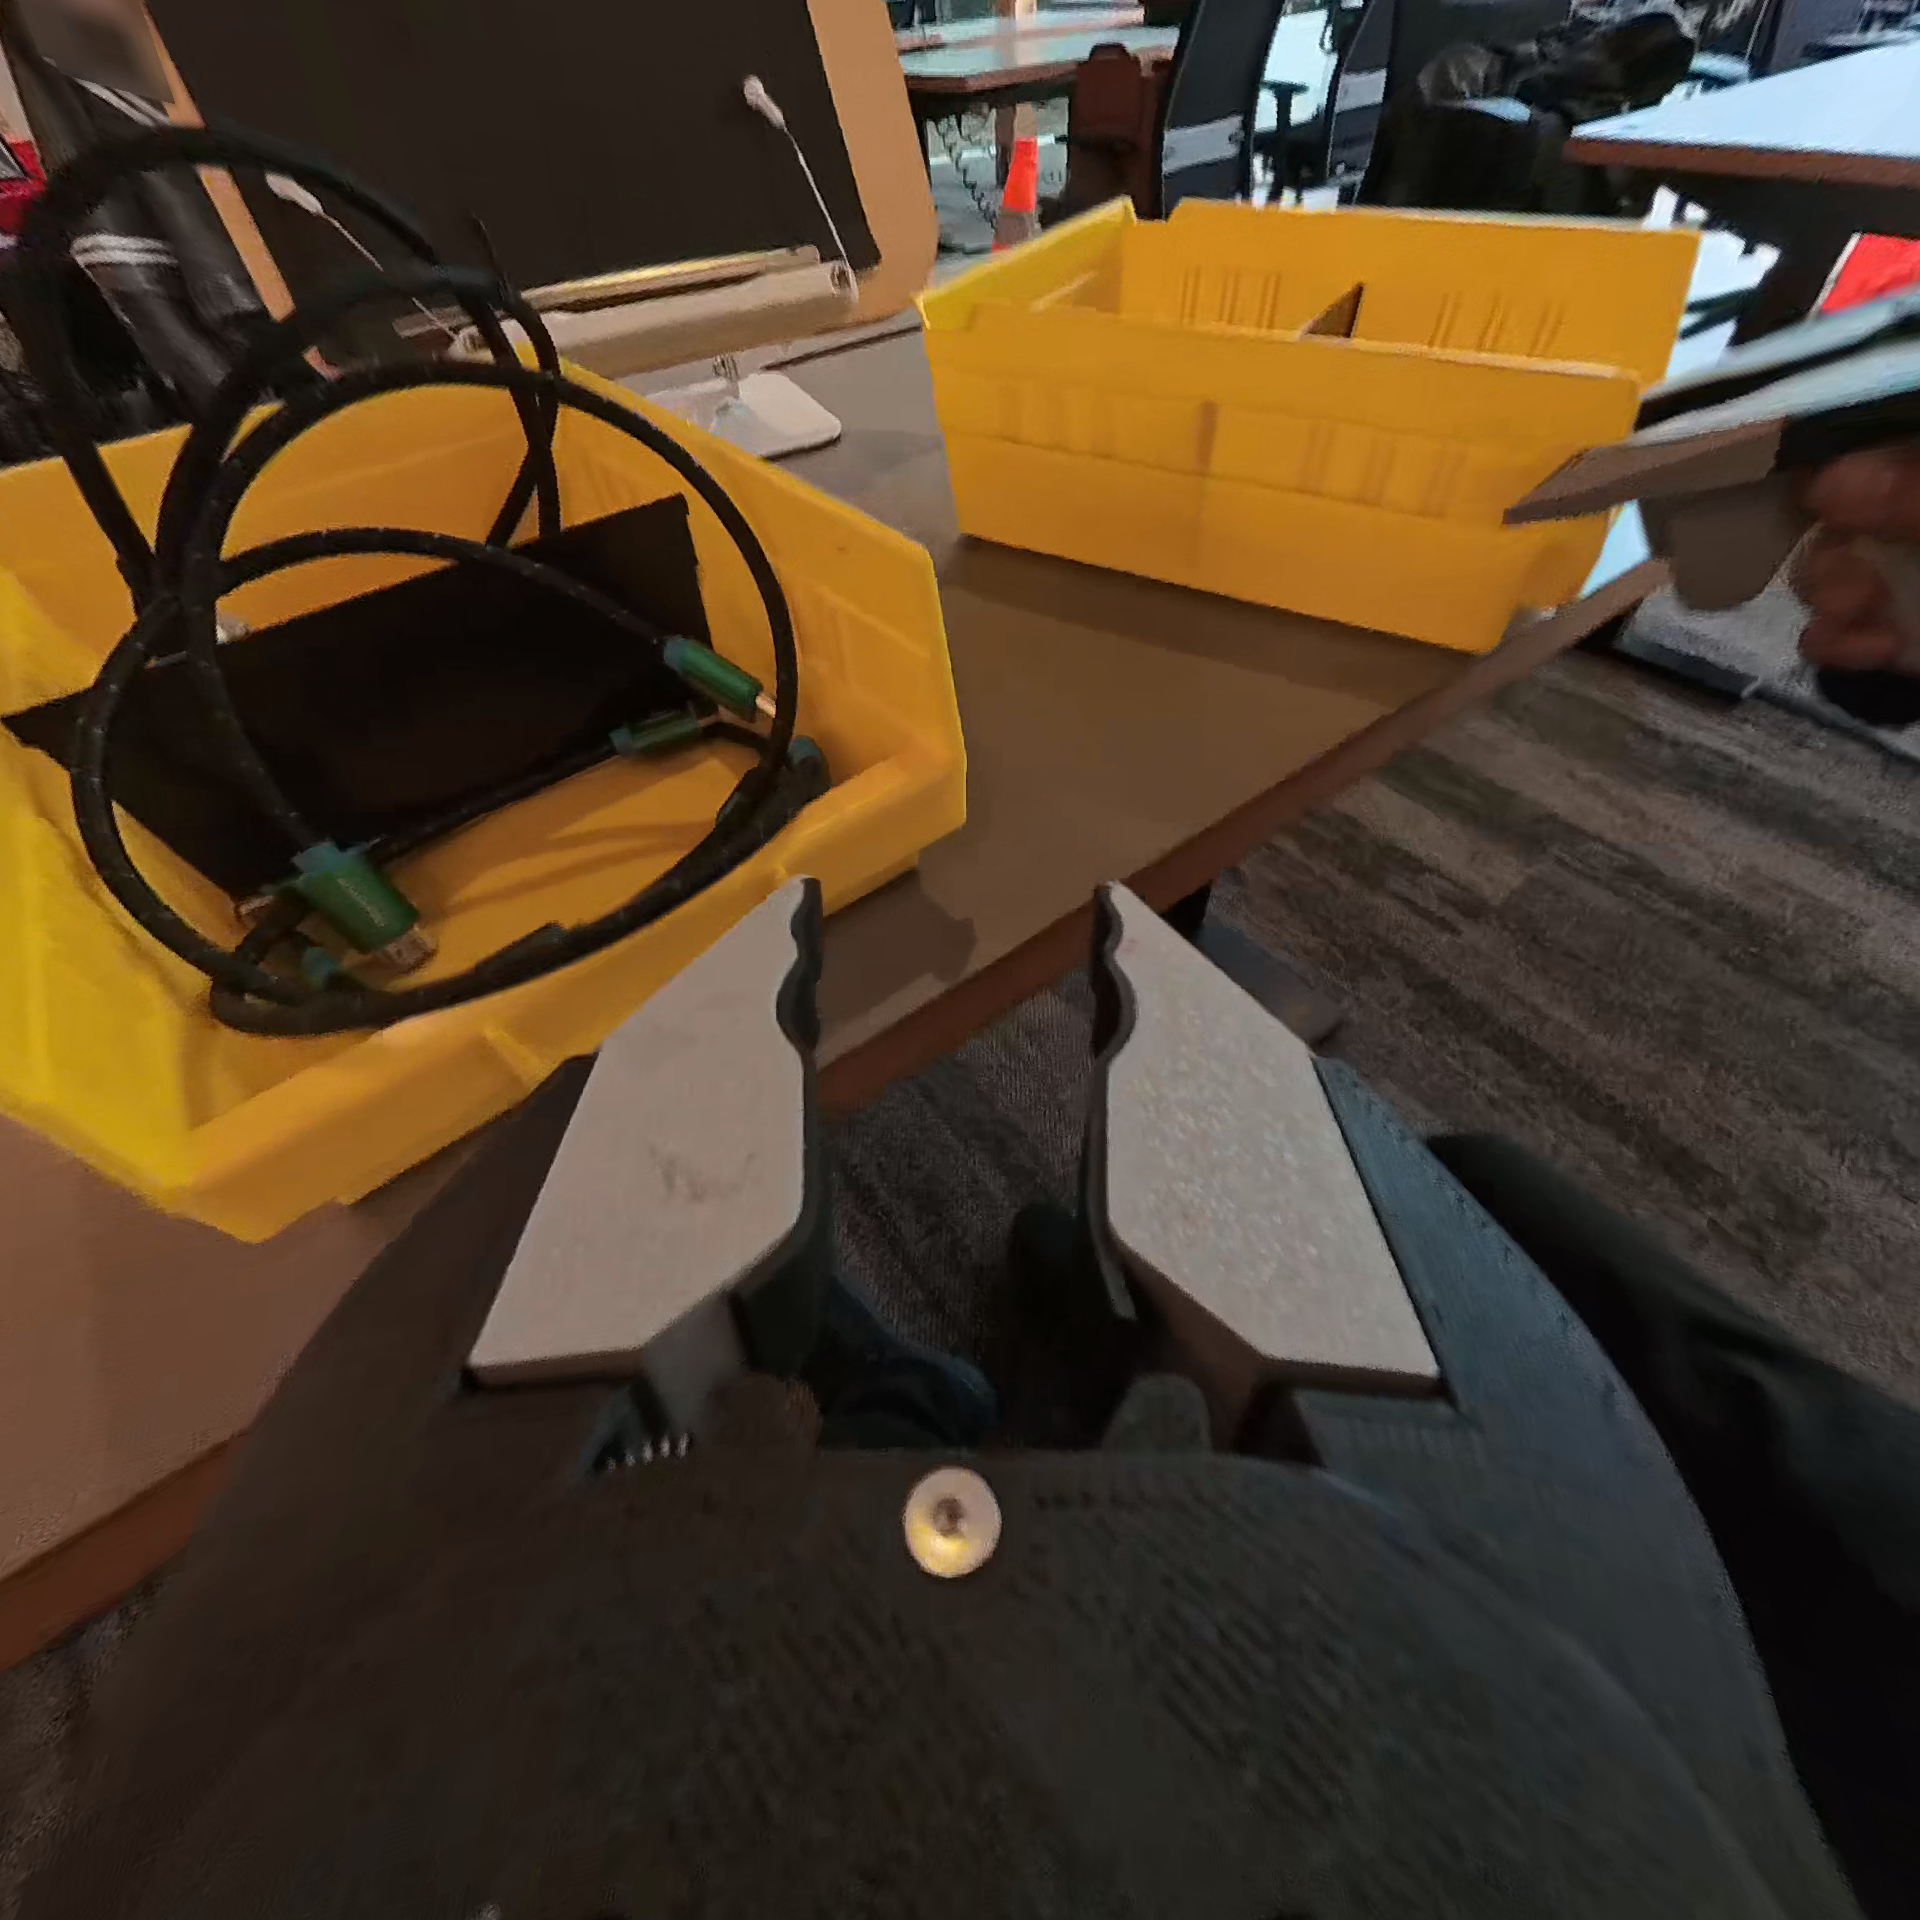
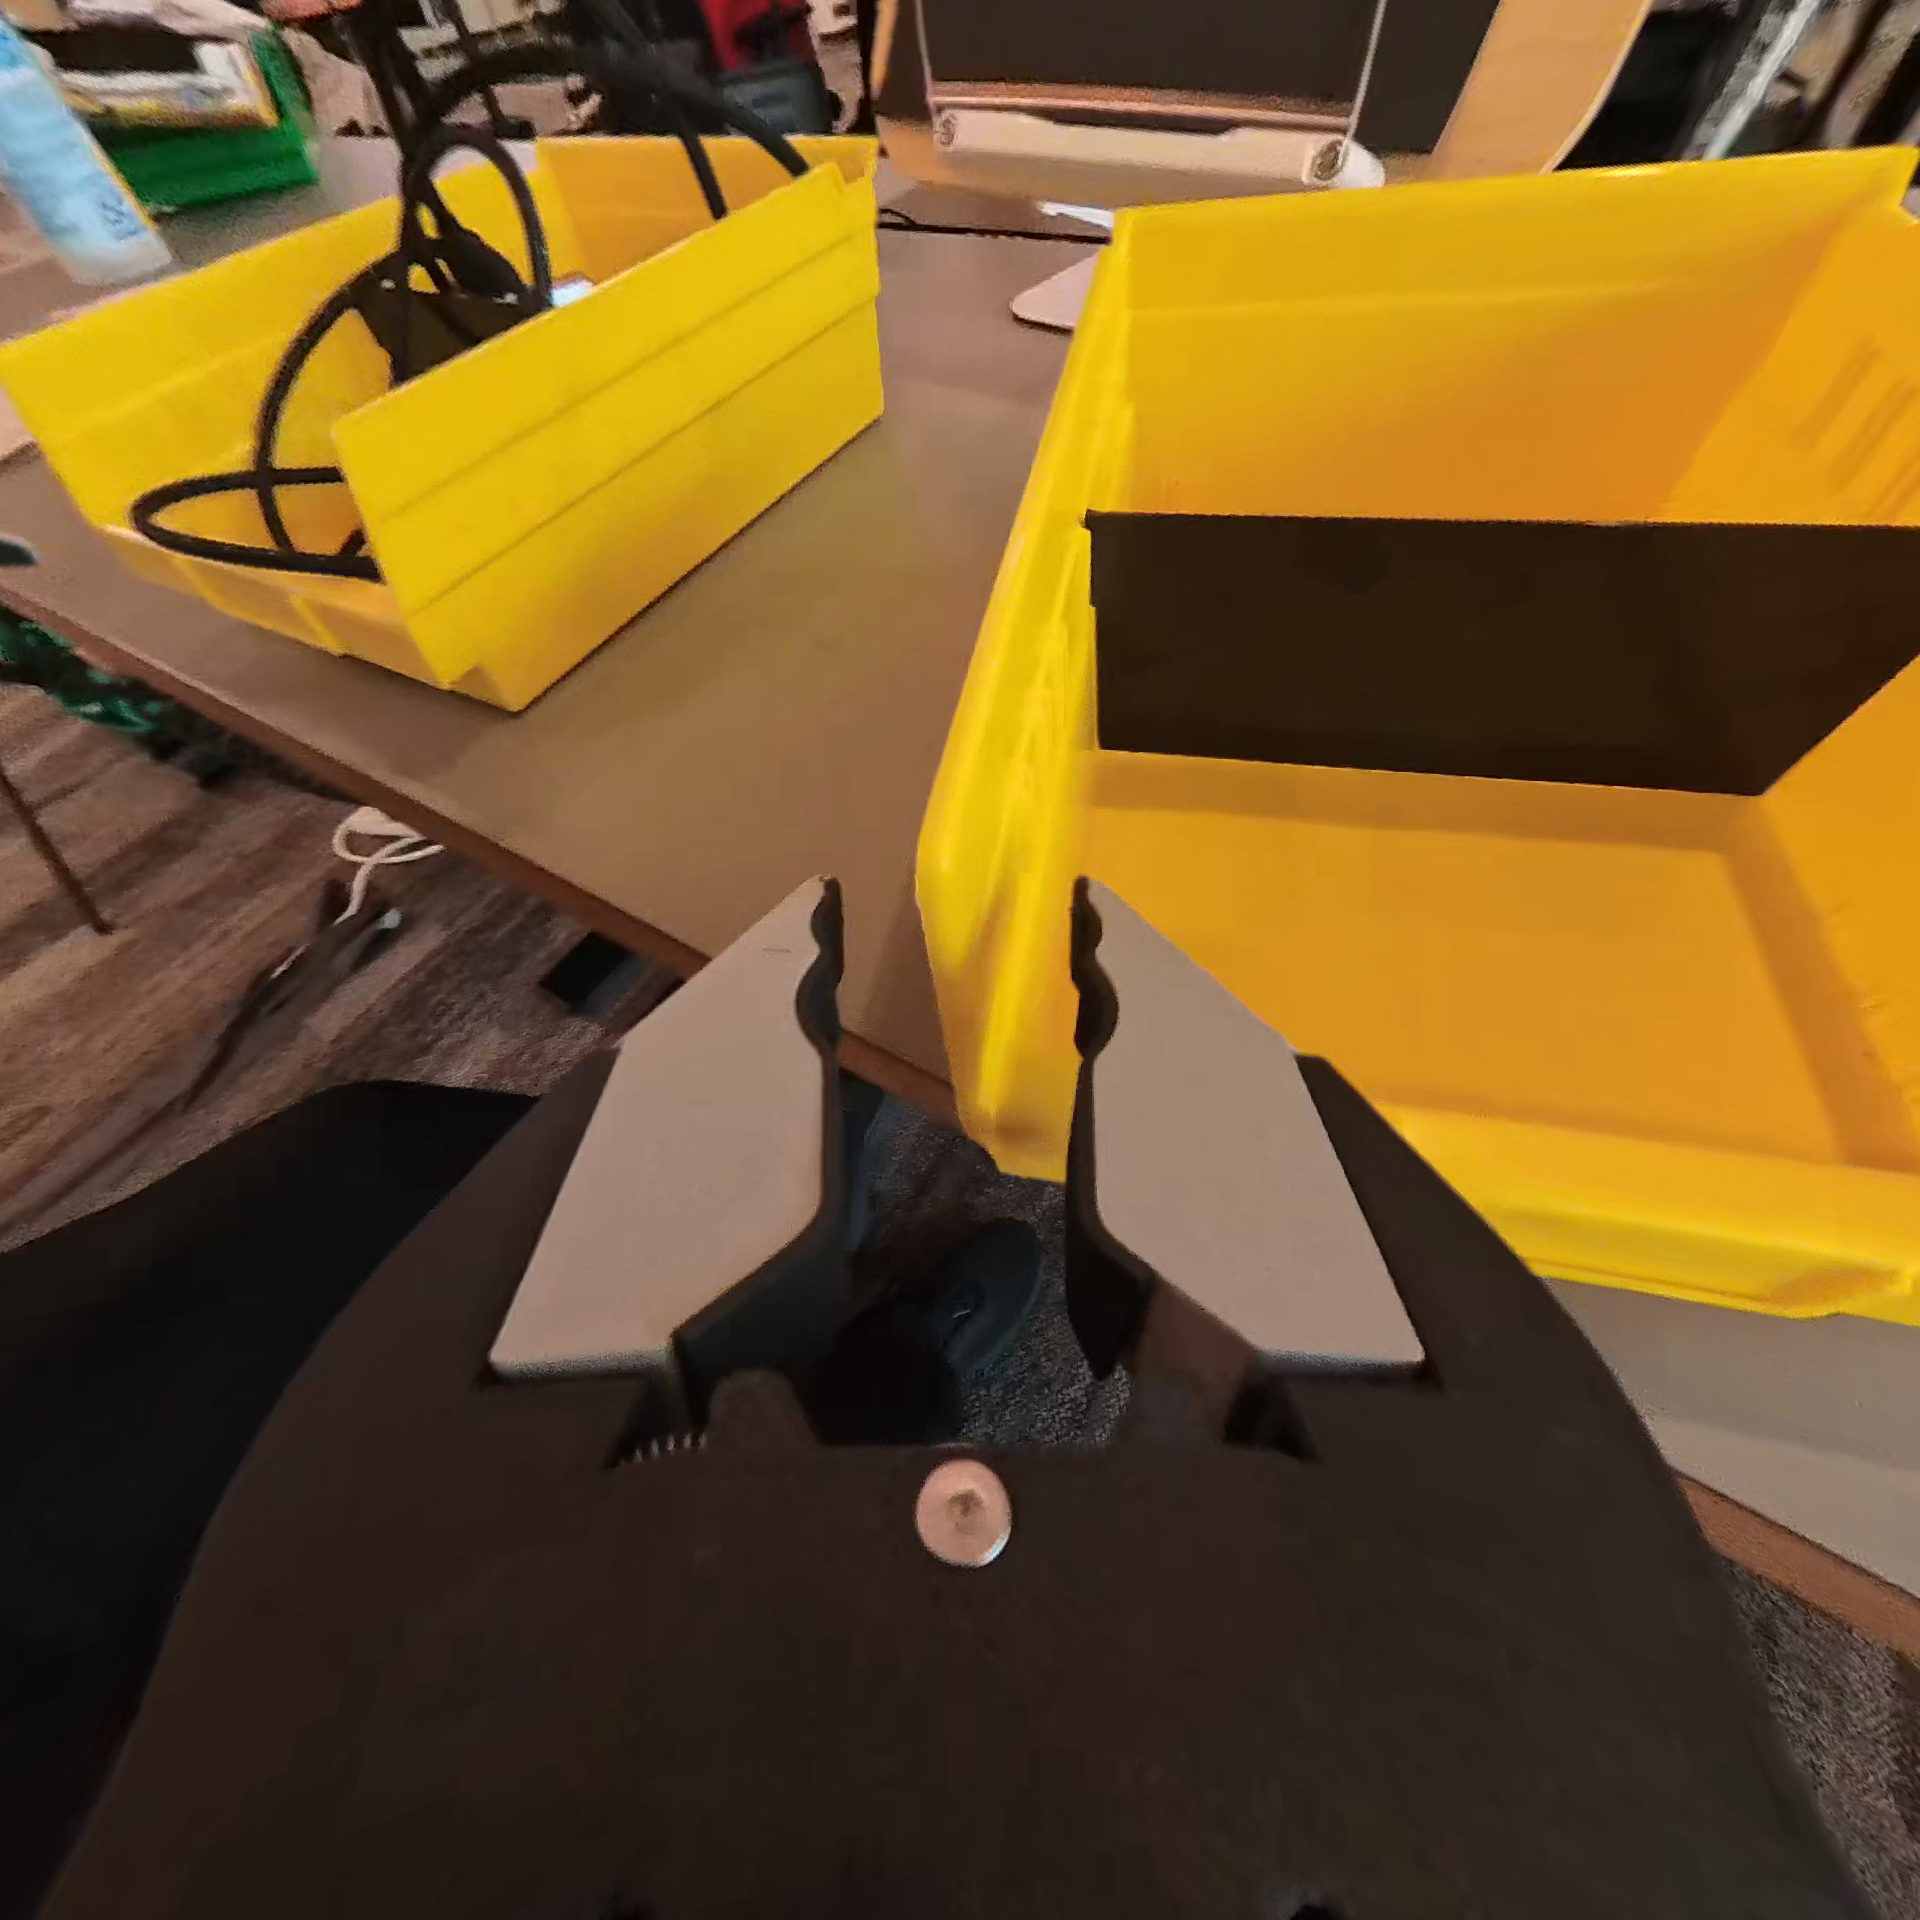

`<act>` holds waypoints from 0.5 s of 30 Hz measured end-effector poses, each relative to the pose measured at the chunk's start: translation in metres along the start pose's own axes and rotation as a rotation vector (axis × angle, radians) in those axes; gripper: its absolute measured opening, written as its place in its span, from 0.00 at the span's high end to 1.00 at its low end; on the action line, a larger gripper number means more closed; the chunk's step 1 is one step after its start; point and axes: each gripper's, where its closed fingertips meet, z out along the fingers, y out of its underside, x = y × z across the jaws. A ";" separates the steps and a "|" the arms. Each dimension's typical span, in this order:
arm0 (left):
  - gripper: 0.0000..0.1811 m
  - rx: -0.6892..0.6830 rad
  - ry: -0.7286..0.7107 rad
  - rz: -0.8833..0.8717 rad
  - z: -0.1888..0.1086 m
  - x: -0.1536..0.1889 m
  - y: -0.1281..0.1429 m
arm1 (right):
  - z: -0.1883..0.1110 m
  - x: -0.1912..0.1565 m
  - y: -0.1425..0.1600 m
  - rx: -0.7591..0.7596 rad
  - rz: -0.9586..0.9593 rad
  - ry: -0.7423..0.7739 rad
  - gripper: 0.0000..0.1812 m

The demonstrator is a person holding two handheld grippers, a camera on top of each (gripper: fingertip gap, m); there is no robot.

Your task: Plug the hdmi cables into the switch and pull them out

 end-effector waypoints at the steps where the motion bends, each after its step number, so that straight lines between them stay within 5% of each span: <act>1: 0.73 0.012 -0.004 -0.006 0.007 0.001 -0.007 | 0.005 0.003 0.003 -0.014 -0.004 0.040 0.80; 6: 0.72 0.002 -0.064 -0.008 0.067 0.003 -0.032 | 0.011 0.016 0.006 -0.031 -0.058 0.220 0.99; 11: 0.76 -0.052 -0.175 0.030 0.113 -0.007 -0.037 | 0.005 0.024 0.009 -0.052 -0.075 0.287 0.99; 13: 0.91 -0.041 -0.271 0.072 0.116 -0.023 -0.035 | 0.002 0.027 0.010 -0.066 -0.082 0.306 0.99; 15: 0.92 0.004 -0.246 0.071 0.111 -0.027 -0.035 | 0.000 0.031 0.011 -0.084 -0.102 0.335 0.99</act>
